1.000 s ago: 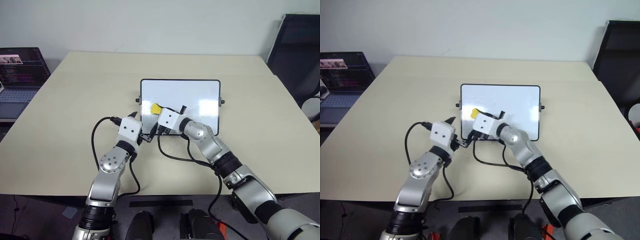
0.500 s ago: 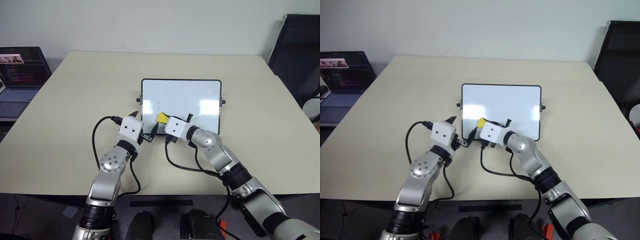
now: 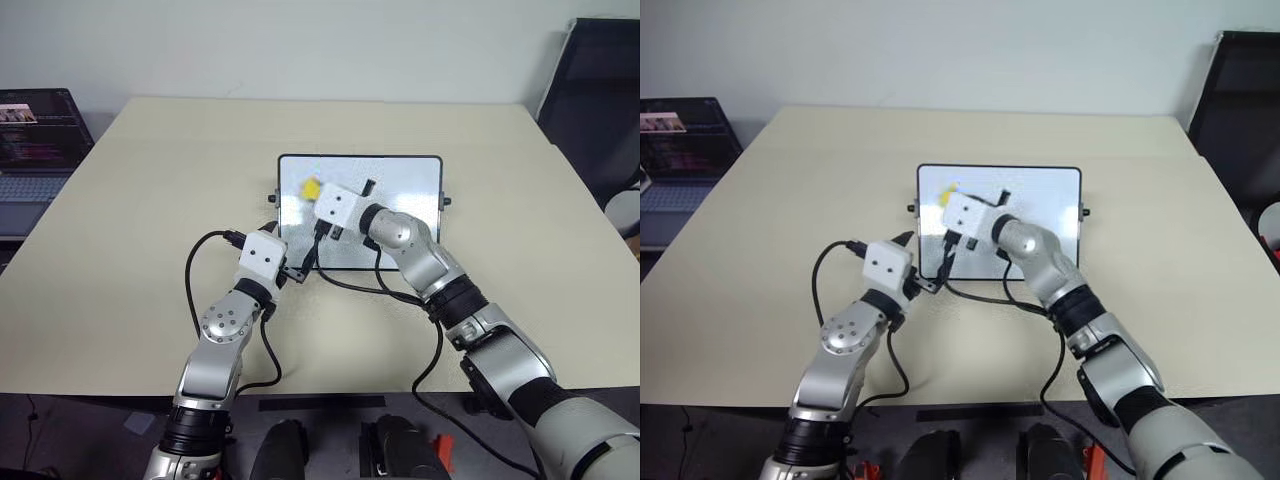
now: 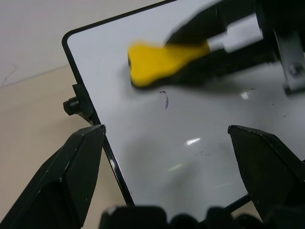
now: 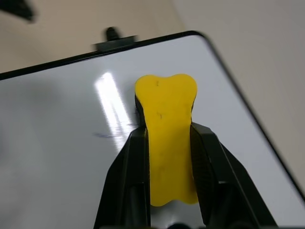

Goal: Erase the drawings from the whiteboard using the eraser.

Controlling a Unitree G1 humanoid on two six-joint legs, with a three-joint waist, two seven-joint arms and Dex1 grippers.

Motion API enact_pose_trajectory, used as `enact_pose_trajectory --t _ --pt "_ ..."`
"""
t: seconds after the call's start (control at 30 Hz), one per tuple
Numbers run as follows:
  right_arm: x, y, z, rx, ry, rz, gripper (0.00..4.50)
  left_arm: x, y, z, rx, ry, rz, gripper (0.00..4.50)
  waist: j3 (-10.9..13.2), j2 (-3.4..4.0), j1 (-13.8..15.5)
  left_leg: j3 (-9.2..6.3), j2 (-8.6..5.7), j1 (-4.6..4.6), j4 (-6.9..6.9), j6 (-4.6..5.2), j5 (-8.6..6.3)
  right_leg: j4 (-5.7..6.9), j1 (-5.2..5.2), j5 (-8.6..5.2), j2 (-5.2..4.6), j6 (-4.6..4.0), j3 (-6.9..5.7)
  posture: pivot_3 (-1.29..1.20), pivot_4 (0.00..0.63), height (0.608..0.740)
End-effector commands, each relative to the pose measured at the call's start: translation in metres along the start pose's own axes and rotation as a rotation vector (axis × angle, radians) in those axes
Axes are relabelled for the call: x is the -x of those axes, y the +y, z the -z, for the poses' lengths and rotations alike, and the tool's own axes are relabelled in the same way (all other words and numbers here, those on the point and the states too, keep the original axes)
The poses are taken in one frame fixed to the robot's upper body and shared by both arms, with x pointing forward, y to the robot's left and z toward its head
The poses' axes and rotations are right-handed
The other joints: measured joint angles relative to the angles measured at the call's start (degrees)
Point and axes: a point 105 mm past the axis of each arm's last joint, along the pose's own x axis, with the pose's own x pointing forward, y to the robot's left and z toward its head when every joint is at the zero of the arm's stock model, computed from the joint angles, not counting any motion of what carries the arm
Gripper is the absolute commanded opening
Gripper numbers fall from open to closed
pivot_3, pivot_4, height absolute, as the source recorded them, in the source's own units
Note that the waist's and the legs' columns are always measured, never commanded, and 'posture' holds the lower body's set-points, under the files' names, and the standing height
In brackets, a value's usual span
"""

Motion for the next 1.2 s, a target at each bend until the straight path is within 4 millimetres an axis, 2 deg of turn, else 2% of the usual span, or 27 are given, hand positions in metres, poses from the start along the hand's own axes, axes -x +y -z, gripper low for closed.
enact_pose_trajectory --t 0.03,0.17,0.27,0.5,0.63,0.77,1.03,1.2 --pt "0.003 0.012 -0.003 -0.003 0.037 -0.122 0.87 0.001 0.002 -0.012 -0.011 -0.046 -0.018 4.50 0.0 0.00 0.0 -0.03 0.00 0.00 0.03 0.00 0.00 0.02 0.01 0.00 0.00 0.00 -0.02 0.00 0.150 0.740" --pt "0.006 0.013 -0.004 -0.012 0.061 -0.156 0.87 0.001 0.001 -0.012 -0.009 -0.046 -0.020 4.50 0.0 0.00 0.0 -0.07 0.01 0.00 0.13 0.01 0.01 0.09 0.02 0.00 0.00 0.00 -0.05 0.00 0.150 0.740" --pt "0.006 0.007 -0.005 -0.010 0.055 -0.127 0.87 0.000 0.001 -0.011 -0.008 -0.046 -0.020 4.50 0.0 0.00 0.0 -0.06 0.00 0.01 0.13 0.01 0.01 0.08 0.03 0.00 0.01 0.00 -0.06 0.00 0.150 0.740" --pt "0.009 -0.042 -0.012 -0.029 0.023 0.077 0.87 -0.003 -0.001 -0.012 -0.005 -0.053 -0.010 4.50 0.0 0.00 0.0 -0.04 -0.01 0.00 0.13 0.01 0.02 0.08 0.02 0.00 0.01 0.00 -0.05 0.00 0.150 0.740" --pt "0.010 -0.055 -0.009 -0.031 0.031 0.102 0.87 -0.005 -0.003 -0.013 -0.002 -0.057 -0.002 4.50 0.0 0.00 0.0 -0.02 -0.01 0.00 0.09 0.00 0.01 0.07 0.01 0.00 0.01 -0.01 -0.04 0.00 0.150 0.740" --pt "0.009 -0.047 0.001 -0.020 0.069 0.045 0.87 -0.005 -0.004 -0.013 0.000 -0.059 0.002 4.50 0.0 0.00 0.0 -0.02 -0.01 0.00 0.07 0.00 0.01 0.06 0.00 0.00 0.01 -0.01 -0.03 0.00 0.150 0.740" --pt "0.013 0.002 0.015 -0.041 0.132 -0.179 0.87 -0.004 -0.006 -0.012 0.003 -0.057 0.003 4.50 0.0 -0.01 0.0 -0.05 -0.01 0.01 0.13 0.01 0.01 0.11 0.04 0.01 0.02 -0.01 -0.06 0.00 0.150 0.740" --pt "0.017 0.017 0.018 -0.050 0.146 -0.226 0.87 -0.004 -0.005 -0.012 0.002 -0.057 0.000 4.50 0.0 -0.01 0.1 -0.08 -0.01 0.02 0.18 0.01 0.02 0.13 0.07 0.01 0.02 0.00 -0.08 0.00 0.150 0.740"
